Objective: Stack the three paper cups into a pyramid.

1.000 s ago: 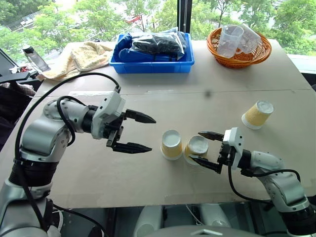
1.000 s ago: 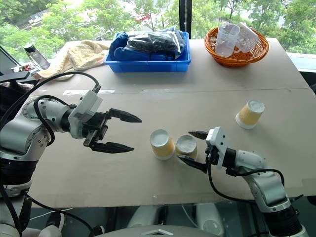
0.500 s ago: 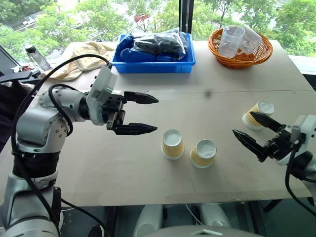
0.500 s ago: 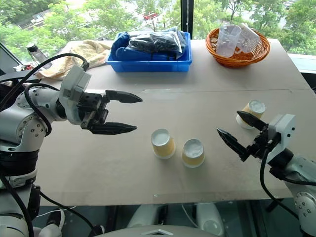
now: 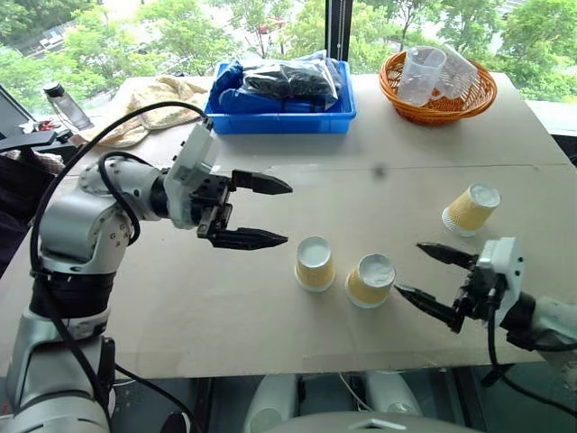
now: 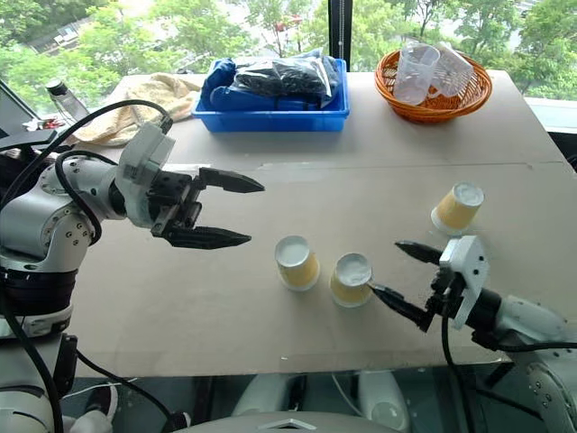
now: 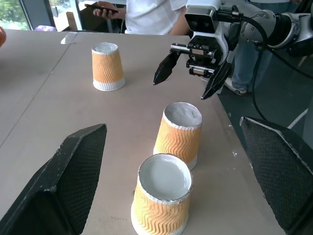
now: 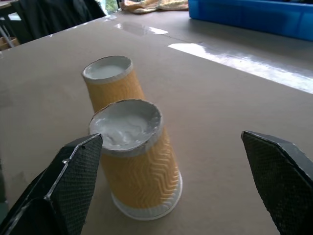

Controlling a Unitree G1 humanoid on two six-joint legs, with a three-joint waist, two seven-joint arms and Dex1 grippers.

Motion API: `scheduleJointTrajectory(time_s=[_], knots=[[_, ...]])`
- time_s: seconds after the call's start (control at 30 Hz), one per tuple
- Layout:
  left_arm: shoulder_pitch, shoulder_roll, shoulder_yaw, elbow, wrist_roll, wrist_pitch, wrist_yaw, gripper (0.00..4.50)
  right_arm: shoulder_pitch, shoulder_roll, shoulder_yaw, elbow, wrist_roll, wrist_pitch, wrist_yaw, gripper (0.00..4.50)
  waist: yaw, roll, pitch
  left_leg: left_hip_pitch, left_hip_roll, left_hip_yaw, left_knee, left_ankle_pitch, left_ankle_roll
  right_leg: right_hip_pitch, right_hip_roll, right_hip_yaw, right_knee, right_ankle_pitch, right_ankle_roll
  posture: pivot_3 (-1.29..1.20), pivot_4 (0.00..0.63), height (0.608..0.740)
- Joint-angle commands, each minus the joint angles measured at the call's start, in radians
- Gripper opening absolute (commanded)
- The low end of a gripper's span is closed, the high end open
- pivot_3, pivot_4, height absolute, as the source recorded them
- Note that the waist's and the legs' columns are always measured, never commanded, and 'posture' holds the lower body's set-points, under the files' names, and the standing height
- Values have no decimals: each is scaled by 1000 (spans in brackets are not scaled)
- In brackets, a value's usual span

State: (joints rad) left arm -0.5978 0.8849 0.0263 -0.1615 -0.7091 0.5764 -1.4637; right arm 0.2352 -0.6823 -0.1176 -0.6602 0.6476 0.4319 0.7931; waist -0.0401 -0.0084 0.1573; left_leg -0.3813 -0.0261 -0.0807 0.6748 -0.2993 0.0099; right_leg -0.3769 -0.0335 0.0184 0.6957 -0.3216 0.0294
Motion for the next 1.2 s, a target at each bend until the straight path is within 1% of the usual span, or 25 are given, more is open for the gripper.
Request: scheduleJointTrajectory(time_s=[0.03,0.13,0.27,0.4,0.43,0.5,0.53,0.57,0.6,0.8,0.93,1.1,1.2], knots=[[19,63,9,-76,-15,3,-70,4500,-38,-2,90,-7,-76,-39,24,4481,-2,0,0,0,0,0,0,0,0,0,0,0,0,0,0,0,150,740],[37,108,7,-111,-17,9,-110,4500,-79,24,123,21,-94,-46,13,4481,2,0,0,0,0,0,0,1,-1,0,0,0,0,0,0,0,150,740],[51,134,7,-127,-6,7,-119,4500,-120,48,158,64,-132,-62,9,4481,7,-1,1,0,0,-1,0,1,-2,0,0,-1,0,0,0,0,150,740],[58,140,11,-131,-4,6,-110,4500,-141,73,173,94,-145,-71,9,4481,6,-2,1,0,0,-1,0,1,-2,0,0,-1,0,0,0,0,150,740],[59,141,14,-132,-6,9,-106,4500,-148,82,176,97,-141,-70,8,3959,6,-2,1,0,0,-1,0,1,-2,0,0,-1,0,0,0,0,150,740],[60,143,14,-132,-6,10,-103,4500,-160,102,176,97,-127,-64,-1,3403,5,-2,1,0,0,-1,0,1,-2,0,0,-1,0,0,0,0,150,740],[60,145,14,-131,-5,11,-101,4500,-165,106,177,95,-125,-59,-3,2814,5,-2,2,0,0,-1,0,1,-2,0,0,-1,0,0,0,0,150,740],[59,145,13,-129,-4,11,-100,4500,-169,106,178,96,-128,-57,-1,2361,5,-2,2,0,0,-1,0,1,-2,0,0,-1,0,0,0,0,150,740],[59,146,13,-128,-3,10,-99,4500,-172,105,183,98,-135,-57,3,2251,5,-2,2,0,0,-1,0,1,-2,0,0,-1,0,0,0,0,150,740],[53,144,10,-122,-1,10,-93,4500,-220,123,212,119,-161,-65,7,2210,3,-2,2,0,0,-1,0,1,-2,0,0,-1,0,0,0,0,150,740],[57,145,10,-125,2,9,-88,4500,-254,117,260,176,-219,-87,29,2210,3,-2,2,0,0,-1,0,1,-2,0,0,-1,0,0,0,0,150,740],[63,154,16,-132,0,12,-81,4500,-287,141,285,198,-221,-78,29,2210,0,-2,2,0,0,-1,0,1,-2,0,0,-1,0,0,0,0,150,740],[66,158,19,-134,0,13,-77,4500,-290,137,302,210,-241,-76,33,2210,0,-2,2,0,0,-1,0,1,-2,0,0,-1,0,0,0,0,150,740]])
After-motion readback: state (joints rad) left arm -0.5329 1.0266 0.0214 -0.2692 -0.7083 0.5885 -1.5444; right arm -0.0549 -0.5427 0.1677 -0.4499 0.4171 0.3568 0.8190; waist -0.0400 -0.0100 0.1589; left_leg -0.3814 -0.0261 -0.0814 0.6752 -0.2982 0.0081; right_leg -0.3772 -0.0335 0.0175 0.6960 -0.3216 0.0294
